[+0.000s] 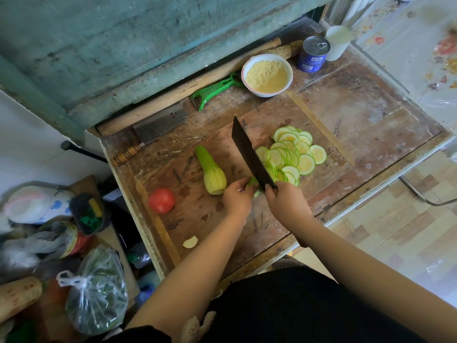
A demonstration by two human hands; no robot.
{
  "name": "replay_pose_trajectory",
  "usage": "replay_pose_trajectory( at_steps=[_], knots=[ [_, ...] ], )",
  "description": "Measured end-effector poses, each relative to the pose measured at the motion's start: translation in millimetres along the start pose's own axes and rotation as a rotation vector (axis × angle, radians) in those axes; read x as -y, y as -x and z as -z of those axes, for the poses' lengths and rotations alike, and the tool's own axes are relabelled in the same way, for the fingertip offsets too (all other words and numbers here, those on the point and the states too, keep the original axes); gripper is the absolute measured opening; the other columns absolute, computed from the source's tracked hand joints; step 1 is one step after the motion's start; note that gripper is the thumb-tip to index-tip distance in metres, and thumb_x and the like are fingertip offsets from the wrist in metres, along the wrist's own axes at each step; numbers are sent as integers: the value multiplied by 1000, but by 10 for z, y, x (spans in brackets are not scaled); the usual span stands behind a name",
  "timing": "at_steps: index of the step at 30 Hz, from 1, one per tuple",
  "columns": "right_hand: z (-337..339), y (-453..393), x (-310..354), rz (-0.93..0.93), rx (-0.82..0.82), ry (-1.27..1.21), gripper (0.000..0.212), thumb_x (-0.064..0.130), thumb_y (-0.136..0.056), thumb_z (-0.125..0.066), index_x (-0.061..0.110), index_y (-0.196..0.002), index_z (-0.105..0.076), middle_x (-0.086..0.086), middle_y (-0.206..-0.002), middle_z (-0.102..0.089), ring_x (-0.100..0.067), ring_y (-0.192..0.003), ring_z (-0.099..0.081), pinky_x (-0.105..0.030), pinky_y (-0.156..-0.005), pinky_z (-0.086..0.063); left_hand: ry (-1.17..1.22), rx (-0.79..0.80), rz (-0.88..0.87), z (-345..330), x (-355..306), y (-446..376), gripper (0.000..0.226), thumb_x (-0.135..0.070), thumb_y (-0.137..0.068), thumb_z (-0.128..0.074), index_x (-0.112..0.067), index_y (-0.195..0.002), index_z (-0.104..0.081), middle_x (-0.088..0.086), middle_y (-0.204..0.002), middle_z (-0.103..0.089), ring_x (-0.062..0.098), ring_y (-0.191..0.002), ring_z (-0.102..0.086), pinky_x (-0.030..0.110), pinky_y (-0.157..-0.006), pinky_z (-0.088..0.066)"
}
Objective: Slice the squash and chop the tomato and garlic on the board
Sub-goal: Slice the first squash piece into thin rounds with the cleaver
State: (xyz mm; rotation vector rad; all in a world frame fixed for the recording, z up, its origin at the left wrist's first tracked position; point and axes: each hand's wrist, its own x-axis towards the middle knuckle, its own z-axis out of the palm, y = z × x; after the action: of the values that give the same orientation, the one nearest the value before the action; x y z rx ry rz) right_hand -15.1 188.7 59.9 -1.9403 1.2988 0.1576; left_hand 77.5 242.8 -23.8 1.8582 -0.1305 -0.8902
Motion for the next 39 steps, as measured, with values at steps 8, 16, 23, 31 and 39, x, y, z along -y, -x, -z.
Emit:
replay_pose_trajectory(
  at_steps=[8, 16, 23, 31, 39],
  knots=[
    [135, 227, -49, 48, -40, 47, 36, 32, -98, -43, 5, -77, -52, -4, -60, -50, -28, -61, -51, -30, -52, -37, 126, -52, 52, -11, 4, -4, 27, -2, -78, -73, 0, -105, -68, 8, -100, -68, 9, -82, -60, 21, -78, -49],
    [116, 221, -75, 40, -34, 53, 36, 33, -98, -42, 4, -81, -55, -6, -65, -54, -29, -65, -56, -33, -56, -43, 156, -49, 74, -18, 16, -17, 26, -4, -78, -74, -3, -103, -69, 6, -96, -68, 15, -89, -61, 34, -88, -49],
    [95, 211, -95, 35, -18, 69, 35, 31, -98, -42, 3, -82, -55, -5, -64, -52, -29, -65, -54, -30, -54, -40, 132, -68, 65, -23, 24, -26, 18, -3, -74, -76, -15, -83, -66, 5, -86, -66, 19, -85, -61, 39, -88, -50],
    [78, 102, -91, 31, 29, 81, 36, 31, -98, -41, 2, -81, -55, -6, -62, -50, -24, -57, -48, -28, -48, -34, 113, -70, 75, -16, 45, -35, 17, -4, -77, -74, -6, -93, -67, 10, -95, -69, 19, -88, -62, 34, -85, -50],
    [-39, -71, 17, -21, 66, 80, 32, 30, -99, -40, 10, -75, -47, -2, -63, -46, -25, -63, -49, -29, -53, -35, 91, -58, 52, -31, 37, -48, 30, -6, -80, -73, 0, -108, -67, 9, -101, -69, 21, -94, -65, 36, -90, -51]
  ],
)
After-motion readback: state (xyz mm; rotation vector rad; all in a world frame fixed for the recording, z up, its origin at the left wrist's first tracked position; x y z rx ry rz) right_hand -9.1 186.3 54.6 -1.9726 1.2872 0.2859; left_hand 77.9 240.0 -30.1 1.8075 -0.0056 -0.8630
